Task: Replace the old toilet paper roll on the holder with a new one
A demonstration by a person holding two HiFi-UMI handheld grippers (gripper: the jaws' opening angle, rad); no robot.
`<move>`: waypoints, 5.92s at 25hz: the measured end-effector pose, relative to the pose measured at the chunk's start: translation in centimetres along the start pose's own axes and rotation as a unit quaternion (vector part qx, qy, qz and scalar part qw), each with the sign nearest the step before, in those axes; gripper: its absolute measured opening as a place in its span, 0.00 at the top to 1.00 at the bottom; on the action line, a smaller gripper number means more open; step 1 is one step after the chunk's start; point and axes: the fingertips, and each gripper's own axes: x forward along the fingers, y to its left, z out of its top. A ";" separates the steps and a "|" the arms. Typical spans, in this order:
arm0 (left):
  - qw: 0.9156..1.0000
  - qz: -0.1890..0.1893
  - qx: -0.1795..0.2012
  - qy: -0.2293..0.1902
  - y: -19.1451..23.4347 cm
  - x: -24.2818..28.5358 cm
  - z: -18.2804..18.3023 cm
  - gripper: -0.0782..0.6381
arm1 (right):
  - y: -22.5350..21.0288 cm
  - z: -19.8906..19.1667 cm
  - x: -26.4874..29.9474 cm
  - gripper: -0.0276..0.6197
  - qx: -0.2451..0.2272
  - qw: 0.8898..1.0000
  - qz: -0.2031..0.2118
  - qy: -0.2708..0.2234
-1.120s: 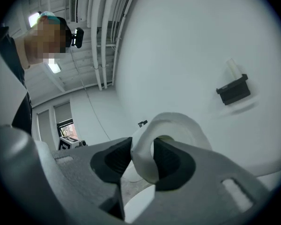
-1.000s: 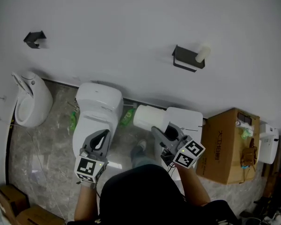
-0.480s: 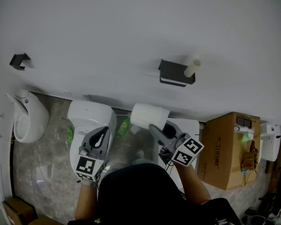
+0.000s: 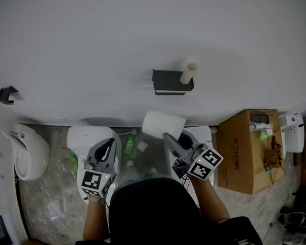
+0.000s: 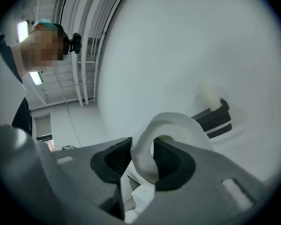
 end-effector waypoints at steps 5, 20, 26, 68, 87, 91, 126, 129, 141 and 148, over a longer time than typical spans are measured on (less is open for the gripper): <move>0.999 -0.050 0.007 -0.005 -0.3 3.7 1.3 0.87 | -1.9 1.3 -1.2 0.75 0.002 0.999 -0.040 -0.020; 0.977 -0.203 0.070 -0.009 -3.0 14.5 5.6 0.87 | -6.3 3.1 -6.9 0.75 0.004 0.974 -0.202 -0.099; 0.950 -0.250 0.183 -0.030 -5.4 18.3 9.5 0.87 | -6.4 3.0 -9.9 0.75 0.011 0.960 -0.251 -0.126; 0.722 -0.300 0.616 0.102 -12.1 31.9 11.5 0.80 | -2.9 1.2 -22.6 0.75 0.005 0.878 -0.425 -0.221; 0.878 -0.255 0.403 0.047 -4.4 23.2 14.3 0.85 | -4.3 1.9 -17.3 0.75 0.008 0.928 -0.330 -0.174; 0.907 -0.241 0.343 0.028 -1.9 20.8 15.0 0.85 | -4.8 1.9 -14.5 0.75 0.012 0.942 -0.298 -0.153; 0.988 -0.104 0.034 0.106 7.0 5.1 -2.5 0.85 | -4.4 3.2 2.1 0.75 -0.048 0.988 -0.144 -0.009; 0.989 -0.098 0.028 0.108 7.4 5.0 -2.8 0.85 | -5.6 5.2 2.8 0.75 -0.069 0.986 -0.151 0.014; 0.990 -0.094 0.017 0.105 8.1 5.8 -3.2 0.85 | -10.1 10.1 8.0 0.75 -0.222 0.946 -0.160 0.171; 0.990 -0.088 0.006 0.106 9.3 6.7 -3.5 0.85 | -12.1 9.6 10.6 0.74 -0.258 0.918 -0.142 0.264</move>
